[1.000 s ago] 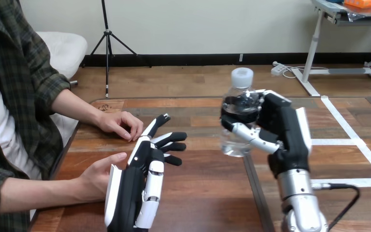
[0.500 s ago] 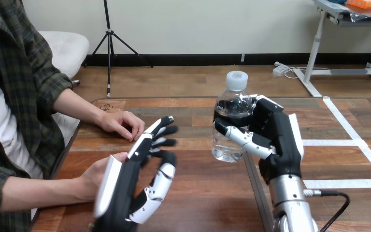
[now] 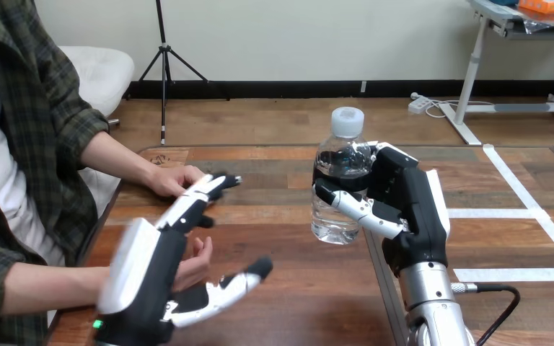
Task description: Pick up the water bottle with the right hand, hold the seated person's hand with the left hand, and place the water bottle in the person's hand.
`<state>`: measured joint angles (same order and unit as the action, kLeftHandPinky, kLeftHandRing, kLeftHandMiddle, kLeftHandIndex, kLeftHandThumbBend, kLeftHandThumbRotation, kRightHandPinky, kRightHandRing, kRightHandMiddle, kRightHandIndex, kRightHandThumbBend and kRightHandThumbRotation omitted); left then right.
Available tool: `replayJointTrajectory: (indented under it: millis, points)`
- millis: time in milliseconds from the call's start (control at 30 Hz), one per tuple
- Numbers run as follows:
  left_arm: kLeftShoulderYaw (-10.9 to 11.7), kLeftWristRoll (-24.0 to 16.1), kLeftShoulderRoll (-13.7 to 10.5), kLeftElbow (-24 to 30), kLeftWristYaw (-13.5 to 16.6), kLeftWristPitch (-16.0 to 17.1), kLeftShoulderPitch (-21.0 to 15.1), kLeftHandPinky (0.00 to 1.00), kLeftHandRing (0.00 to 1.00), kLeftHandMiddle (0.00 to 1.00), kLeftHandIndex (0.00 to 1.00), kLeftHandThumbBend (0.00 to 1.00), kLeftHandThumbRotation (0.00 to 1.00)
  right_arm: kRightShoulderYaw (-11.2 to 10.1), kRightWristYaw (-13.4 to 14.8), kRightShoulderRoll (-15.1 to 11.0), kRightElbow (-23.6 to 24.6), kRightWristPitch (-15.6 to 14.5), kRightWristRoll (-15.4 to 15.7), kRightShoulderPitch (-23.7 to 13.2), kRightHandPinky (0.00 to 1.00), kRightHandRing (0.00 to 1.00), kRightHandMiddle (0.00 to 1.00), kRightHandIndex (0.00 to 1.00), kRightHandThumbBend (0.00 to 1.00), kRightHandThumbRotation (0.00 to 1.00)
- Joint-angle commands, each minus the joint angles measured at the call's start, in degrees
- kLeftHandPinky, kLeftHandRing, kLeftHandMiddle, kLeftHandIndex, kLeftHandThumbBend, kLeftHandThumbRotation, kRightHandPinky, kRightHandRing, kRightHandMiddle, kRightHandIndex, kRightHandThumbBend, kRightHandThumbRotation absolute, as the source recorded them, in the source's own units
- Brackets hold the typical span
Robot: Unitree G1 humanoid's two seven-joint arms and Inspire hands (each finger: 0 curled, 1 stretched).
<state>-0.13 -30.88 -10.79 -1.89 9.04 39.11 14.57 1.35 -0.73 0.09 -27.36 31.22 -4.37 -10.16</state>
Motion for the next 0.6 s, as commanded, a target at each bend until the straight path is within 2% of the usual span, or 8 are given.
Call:
replayJointTrajectory:
  millis: [0, 167, 400, 567]
  points:
    - [1.7, -4.1, -2.1, 6.1, 1.2, -2.3, -0.3, 0.66, 0.84, 0.91, 0.82, 0.88, 0.0, -0.4, 0.0, 1.0, 4.2, 0.7, 0.4, -2.3, 0.32, 0.38, 0.45, 0.46, 0.35, 0.0]
    - [2.8, -7.7, -3.5, 8.4, 2.1, -4.9, 0.5, 0.65, 0.84, 0.91, 0.81, 0.93, 0.0, -0.3, -0.4, 1.1, 4.1, 0.8, 0.2, -2.3, 0.32, 0.39, 0.45, 0.46, 0.35, 0.0]
    - [4.5, -15.6, -5.6, 12.0, 5.1, -9.3, 1.6, 0.67, 0.84, 0.88, 0.78, 0.99, 0.0, -0.1, -0.7, 1.2, 3.9, 1.2, 0.6, -2.3, 0.32, 0.39, 0.45, 0.46, 0.33, 0.0]
    - [5.0, -18.1, -6.6, 14.0, 5.4, -12.4, 2.4, 0.72, 0.84, 0.87, 0.77, 1.0, 0.0, -0.1, -1.0, 1.4, 3.9, 1.2, 0.4, -2.4, 0.32, 0.39, 0.45, 0.46, 0.31, 0.0]
